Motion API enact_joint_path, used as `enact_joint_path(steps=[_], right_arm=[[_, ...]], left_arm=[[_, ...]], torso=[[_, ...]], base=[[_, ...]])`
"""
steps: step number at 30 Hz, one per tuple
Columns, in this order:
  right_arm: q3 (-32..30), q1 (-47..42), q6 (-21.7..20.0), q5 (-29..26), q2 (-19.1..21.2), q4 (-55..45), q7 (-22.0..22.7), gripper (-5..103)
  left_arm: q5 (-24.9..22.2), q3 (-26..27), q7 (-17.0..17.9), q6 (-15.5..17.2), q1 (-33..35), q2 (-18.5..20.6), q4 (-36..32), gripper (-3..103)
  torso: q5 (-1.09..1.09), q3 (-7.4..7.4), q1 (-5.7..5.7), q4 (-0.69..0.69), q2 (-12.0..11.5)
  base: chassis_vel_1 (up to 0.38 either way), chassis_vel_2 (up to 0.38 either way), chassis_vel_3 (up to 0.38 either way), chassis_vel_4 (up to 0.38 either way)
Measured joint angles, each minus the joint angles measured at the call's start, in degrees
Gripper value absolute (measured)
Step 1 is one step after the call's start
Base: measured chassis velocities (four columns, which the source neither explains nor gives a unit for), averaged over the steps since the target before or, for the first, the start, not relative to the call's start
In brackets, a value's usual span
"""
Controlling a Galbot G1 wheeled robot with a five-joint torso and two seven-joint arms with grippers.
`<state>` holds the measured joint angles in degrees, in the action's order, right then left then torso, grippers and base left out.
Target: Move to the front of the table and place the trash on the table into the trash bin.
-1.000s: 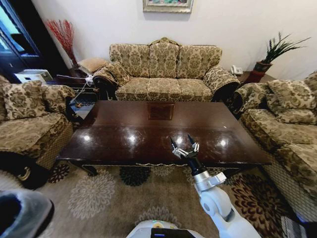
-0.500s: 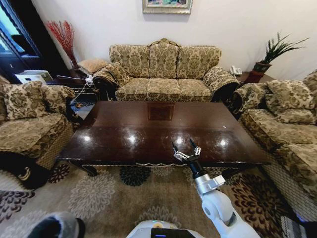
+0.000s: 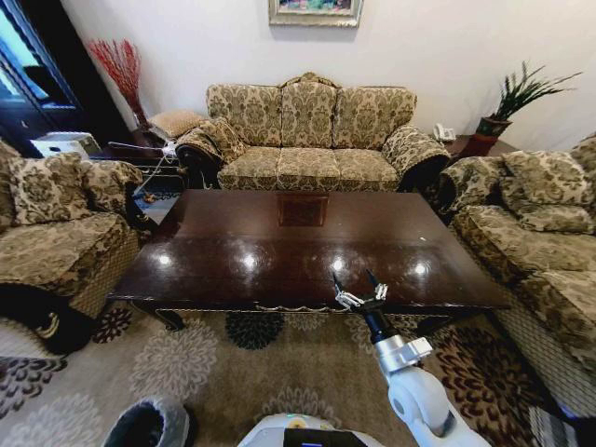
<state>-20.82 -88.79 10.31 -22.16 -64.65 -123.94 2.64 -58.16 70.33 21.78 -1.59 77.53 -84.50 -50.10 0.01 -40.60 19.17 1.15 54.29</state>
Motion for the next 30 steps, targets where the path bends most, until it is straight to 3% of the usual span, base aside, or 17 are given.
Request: enact_joint_path(steps=[4,7,9,10,12,15,17,18,21,23,24,26,30], right_arm=[[-1.89,-0.98,0.48,-0.87,0.04,0.04,-0.30,100],[-4.14,-1.42,0.83,-2.46,-0.02,0.20,-0.55,100],[-4.54,-1.48,0.89,-2.79,-0.02,0.26,-0.64,100],[-5.27,-1.58,1.07,-3.50,-0.02,0.56,-0.81,100],[-5.43,-1.62,1.18,-3.74,-0.02,0.68,-0.91,100],[-5.65,-2.00,1.97,-4.38,-0.11,1.33,-1.33,100],[-5.64,-2.09,2.13,-4.44,-0.14,1.42,-1.40,100],[-5.65,-2.29,2.64,-4.58,-0.19,1.66,-1.46,100],[-6.08,-2.51,3.13,-5.26,-0.19,1.97,-1.73,100],[-7.06,-2.69,4.02,-6.52,0.14,2.77,-1.89,100],[-7.06,-2.69,4.02,-6.52,0.14,2.77,-1.89,100],[-7.59,-3.29,5.20,-7.39,0.51,3.56,-2.16,100],[-7.68,-3.89,6.52,-7.80,0.49,4.41,-2.35,100]], left_arm=[[1.02,-0.20,-0.01,0.61,-0.32,-0.29,0.38,0],[1.51,0.04,-0.40,2.00,-0.09,-0.57,0.66,15],[1.51,0.17,-0.56,2.36,0.07,-0.68,0.54,15],[1.37,0.40,-1.17,3.06,0.67,-1.04,-0.13,26],[1.32,0.46,-1.45,3.37,0.96,-1.19,-0.46,26],[1.18,0.81,-3.54,5.76,2.77,-1.78,-2.00,43],[1.21,0.84,-4.08,6.16,3.16,-1.86,-2.29,43],[1.42,0.95,-5.62,6.84,4.28,-2.15,-2.97,54],[1.76,1.18,-8.06,7.32,5.60,-2.36,-3.54,59],[2.85,1.31,-12.11,7.33,7.42,-2.45,-4.33,70],[2.85,1.31,-12.11,7.33,7.42,-2.45,-4.33,70],[4.87,1.43,-16.82,6.77,9.53,-2.39,-4.64,81],[5.46,1.82,-18.84,7.04,11.49,-2.40,-5.66,96]], torso=[[-0.03,0.00,0.00,0.01,0.00],[-0.04,0.00,0.00,0.01,0.00],[-0.02,0.00,0.00,0.01,0.00],[-0.01,0.00,0.00,0.02,0.00],[-0.02,0.00,0.00,0.01,0.00],[-0.02,0.00,0.00,0.01,0.00],[-0.02,0.00,0.00,0.01,0.00],[-0.02,0.00,0.00,0.01,0.00],[-0.01,0.00,0.00,0.02,0.00],[-0.01,0.00,0.00,0.01,0.00],[-0.01,0.00,0.00,0.01,0.00],[-0.01,0.00,0.00,0.02,0.00],[-0.01,0.00,-0.01,0.02,0.01]], base=[[0.000,0.000,0.000,0.000],[0.000,0.000,0.000,0.000],[0.000,0.000,0.000,0.000],[0.000,0.000,0.000,0.000],[0.000,0.000,0.000,0.000],[0.000,0.000,0.000,0.000],[0.000,0.000,0.000,0.000],[0.000,0.000,0.000,0.000],[0.000,0.000,0.000,0.000],[0.000,0.000,0.000,0.000],[0.000,0.000,0.000,0.000],[0.000,0.000,0.000,0.000],[0.000,0.000,0.000,0.000]])
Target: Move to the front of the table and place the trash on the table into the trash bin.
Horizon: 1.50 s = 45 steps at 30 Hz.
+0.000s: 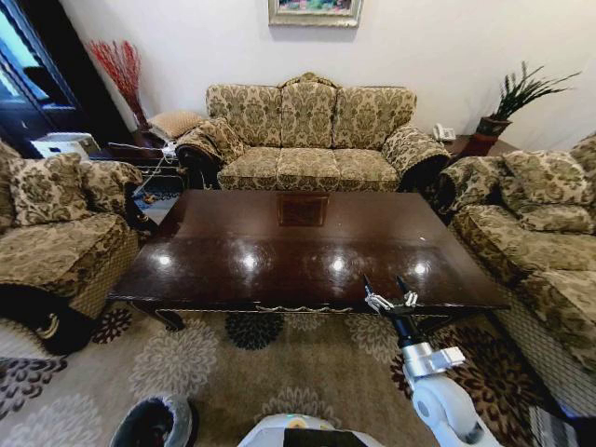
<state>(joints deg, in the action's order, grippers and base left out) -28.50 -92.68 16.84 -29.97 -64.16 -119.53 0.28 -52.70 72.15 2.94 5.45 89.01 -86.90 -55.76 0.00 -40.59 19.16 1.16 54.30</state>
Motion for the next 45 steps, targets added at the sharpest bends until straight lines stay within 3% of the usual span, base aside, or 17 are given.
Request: enact_joint_path(steps=[7,12,14,15,17,20,23,24,26,28,31,36,37,38,41,43,45], right_arm=[[0.75,1.30,0.16,-0.11,-0.67,0.07,-0.04,100],[0.91,2.16,-1.87,0.52,-1.47,-1.13,0.80,100],[0.46,2.80,-5.86,2.22,-2.31,-2.76,3.08,100],[0.46,2.80,-5.86,2.22,-2.31,-2.76,3.08,100],[-0.91,3.74,-10.03,4.50,-3.32,-5.07,4.57,100],[-1.77,3.87,-12.02,7.17,-4.20,-7.32,5.46,100],[-2.98,3.58,-15.67,10.63,-6.09,-11.94,6.89,100],[-2.98,3.58,-15.67,10.63,-6.09,-11.94,6.89,100],[-4.35,2.29,-17.34,11.45,-7.07,-14.01,6.83,100],[-4.93,1.68,-17.36,11.65,-7.25,-14.40,6.83,100],[-10.69,-4.80,-13.99,12.99,-6.99,-14.95,9.61,100],[-15.38,-8.93,-12.26,10.22,-5.70,-14.65,7.16,100],[-15.15,-9.30,-12.17,9.72,-5.65,-14.76,5.77,100],[-14.50,-9.71,-11.82,9.68,-5.99,-15.11,4.68,100],[-12.33,-10.84,-11.20,10.80,-7.48,-16.21,4.20,100],[-6.94,-12.32,-10.90,14.97,-10.34,-18.55,6.54,100],[-5.88,-12.56,-10.90,16.01,-10.85,-19.08,6.77,100]], left_arm=[[0.21,0.09,-4.71,-1.79,3.84,-1.48,-4.56,100],[0.36,0.37,-2.71,-3.90,5.09,-2.09,-7.57,100],[0.29,0.56,-1.23,-5.37,7.75,-2.00,-13.21,100],[0.29,0.56,-1.23,-5.37,7.75,-2.00,-13.21,100],[2.36,1.27,-2.77,-7.73,11.11,-0.75,-21.41,100],[3.44,2.21,-4.29,-9.04,13.08,0.71,-30.11,100],[3.73,4.01,-6.51,-6.27,16.56,1.71,-53.90,100],[3.73,4.01,-6.51,-6.27,16.56,1.71,-53.90,100],[4.47,4.12,-8.19,-4.91,17.38,2.70,-67.62,100],[4.64,3.88,-8.36,-4.35,17.40,3.21,-70.93,100],[7.13,0.67,-8.86,0.04,16.93,6.84,-86.19,100],[12.67,-2.42,-10.67,0.24,16.97,6.90,-89.13,100],[13.85,-2.81,-10.88,0.11,17.16,6.18,-89.14,100],[14.49,-2.93,-10.96,0.69,16.90,6.05,-89.12,100],[16.18,-3.54,-11.40,1.68,15.79,7.10,-88.91,100],[19.08,-6.34,-11.54,1.83,14.89,8.91,-88.55,100],[19.17,-7.12,-11.55,1.83,14.87,9.12,-88.48,100]], torso=[[0.00,0.00,0.00,0.01,0.00],[0.02,0.00,0.00,0.00,0.00],[0.03,0.00,0.00,0.00,0.00],[0.03,0.00,0.00,0.00,0.00],[0.04,0.00,0.00,0.04,0.00],[0.01,0.00,0.00,0.02,0.00],[0.00,0.00,0.01,-0.01,0.00],[0.00,0.00,0.01,-0.01,0.00],[0.00,-0.01,0.01,0.01,0.00],[-0.02,-0.01,0.01,0.01,0.00],[-0.03,-0.01,0.01,-0.01,0.00],[0.00,0.00,0.00,-0.03,0.00],[-0.01,0.00,0.00,0.01,0.00],[-0.01,0.00,0.00,0.06,0.00],[0.00,-0.01,0.00,0.03,0.00],[0.00,0.00,0.01,-0.02,0.00],[0.02,-0.01,0.00,-0.01,0.00]], base=[[0.000,0.000,0.000,0.000],[0.000,0.000,0.000,0.000],[0.000,0.000,0.000,0.000],[0.000,0.000,0.000,0.000],[0.000,0.000,0.000,0.000],[0.000,0.000,0.000,0.000],[0.000,0.000,0.000,0.000],[0.000,0.000,0.000,0.000],[0.000,0.000,0.000,0.000],[0.000,0.000,0.000,0.000],[0.000,0.000,0.000,0.000],[0.000,0.000,0.000,0.000],[0.000,0.000,0.000,0.000],[0.000,0.000,0.000,0.000],[0.000,0.000,0.000,0.000],[0.000,0.000,0.000,0.000],[0.000,0.000,0.000,0.000]])
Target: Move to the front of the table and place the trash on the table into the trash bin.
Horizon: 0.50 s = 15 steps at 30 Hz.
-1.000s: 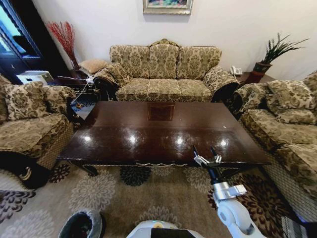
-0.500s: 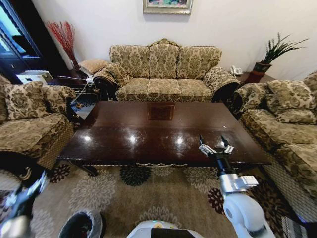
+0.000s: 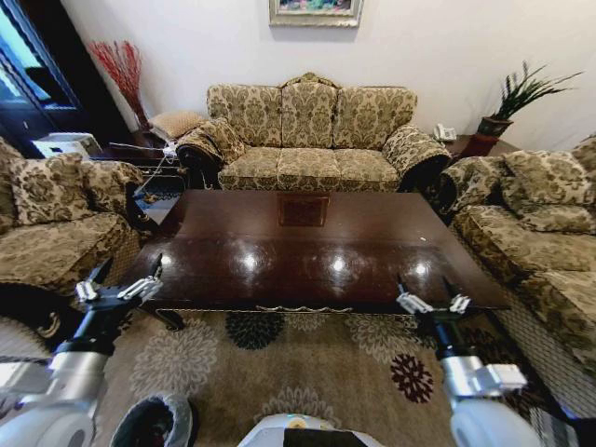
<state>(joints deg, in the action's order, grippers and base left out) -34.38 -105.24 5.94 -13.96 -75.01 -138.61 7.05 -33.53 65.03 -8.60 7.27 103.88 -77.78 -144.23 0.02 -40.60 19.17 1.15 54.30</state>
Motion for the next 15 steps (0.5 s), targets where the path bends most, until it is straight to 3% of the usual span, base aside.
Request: enact_joint_path(steps=[5,11,15], right_arm=[[4.38,0.16,-1.01,5.72,-1.26,-2.29,0.92,100],[5.83,0.88,-1.37,6.08,-0.68,-2.65,0.83,100],[4.28,1.64,0.68,4.02,0.06,-1.16,-3.35,100]], left_arm=[[-0.37,-4.44,0.66,0.78,-0.56,1.57,0.38,100],[-1.08,-9.43,4.20,1.16,-0.58,2.65,1.03,100],[-1.49,-11.31,5.48,1.74,-0.16,2.79,2.01,100]], torso=[[-0.01,0.00,0.00,0.01,0.00],[0.00,0.00,0.00,0.01,0.00],[-0.02,0.00,0.00,0.02,0.00]], base=[[0.000,0.000,0.000,0.000],[0.000,0.000,0.000,0.000],[0.000,0.000,0.000,0.000]])
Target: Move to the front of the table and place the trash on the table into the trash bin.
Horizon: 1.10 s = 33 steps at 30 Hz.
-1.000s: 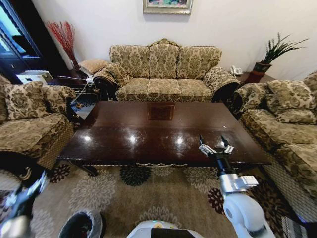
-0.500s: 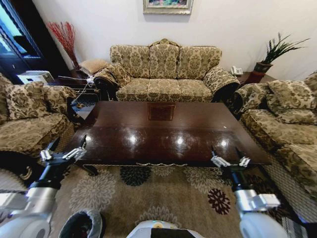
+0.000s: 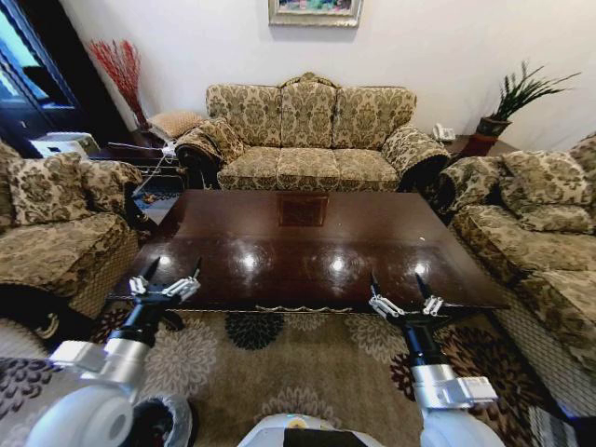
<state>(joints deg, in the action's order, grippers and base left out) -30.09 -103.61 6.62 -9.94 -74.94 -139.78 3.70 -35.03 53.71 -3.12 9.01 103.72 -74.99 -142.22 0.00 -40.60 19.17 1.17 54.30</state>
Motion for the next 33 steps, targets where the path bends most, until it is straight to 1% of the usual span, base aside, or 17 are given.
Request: enact_joint_path(steps=[2,4,5,6,8,9,10,11,13,15,33], right_arm=[[-2.71,-0.48,1.20,-2.14,0.24,0.49,-2.04,100],[-3.52,-0.82,1.36,-2.50,0.24,0.52,-2.27,100],[-5.49,-1.80,1.49,-2.90,0.22,0.47,-2.42,100],[-7.01,-2.79,1.54,-3.01,0.18,0.34,-2.37,100],[-7.86,-3.47,1.60,-2.97,0.19,0.19,-1.93,100],[-8.60,-4.14,1.00,-2.38,0.09,-0.16,-0.07,100],[-8.70,-4.39,-0.12,-1.59,-0.29,-0.62,2.20,100],[-8.70,-4.39,-0.12,-1.59,-0.29,-0.62,2.20,100],[-8.47,-5.07,-1.54,-1.36,-1.07,-1.66,5.25,100],[-8.31,-5.32,-1.84,-1.40,-1.26,-1.97,5.86,100],[-8.11,-5.34,-1.98,-1.49,-1.35,-2.09,6.09,100]], left_arm=[[-0.05,-0.60,0.27,0.03,0.29,0.04,0.52,100],[-0.04,-0.74,0.35,0.03,0.35,0.05,0.64,100],[0.02,-0.98,0.46,0.01,0.42,0.08,0.91,100],[0.07,-1.13,0.51,0.00,0.43,0.10,1.10,100],[0.10,-1.32,0.61,0.02,0.43,0.18,1.22,100],[0.12,-1.77,0.93,0.39,0.43,0.40,1.33,100],[0.12,-2.04,1.06,0.68,0.41,0.49,1.39,100],[0.12,-2.04,1.06,0.68,0.41,0.49,1.39,100],[0.12,-2.13,0.83,0.78,0.21,0.41,1.53,100],[0.07,-2.10,0.49,0.76,0.13,0.31,1.58,100],[-0.04,-1.88,0.16,0.61,0.08,0.21,1.63,100]], torso=[[0.00,0.00,0.00,0.00,0.00],[0.00,0.00,0.00,0.00,0.00],[0.00,0.00,0.00,0.00,0.00],[0.00,0.00,0.00,-0.01,0.00],[0.00,0.00,0.00,-0.01,0.00],[0.00,0.00,0.00,-0.01,0.00],[0.00,0.00,0.00,0.00,0.00],[0.00,0.00,0.00,0.00,0.00],[0.00,0.00,0.00,-0.01,0.00],[0.00,0.00,0.00,-0.01,0.00],[0.00,0.00,0.00,0.00,0.00]], base=[[0.000,0.000,0.000,0.000],[0.000,0.000,0.000,0.000],[0.000,0.000,0.000,0.000],[0.000,0.000,0.000,0.000],[0.000,0.000,0.000,0.000],[0.000,0.000,0.000,0.000],[0.000,0.000,0.000,0.000],[0.000,0.000,0.000,0.000],[0.000,0.000,0.000,0.000],[0.000,0.000,0.000,0.000],[0.000,0.000,0.000,0.000]])
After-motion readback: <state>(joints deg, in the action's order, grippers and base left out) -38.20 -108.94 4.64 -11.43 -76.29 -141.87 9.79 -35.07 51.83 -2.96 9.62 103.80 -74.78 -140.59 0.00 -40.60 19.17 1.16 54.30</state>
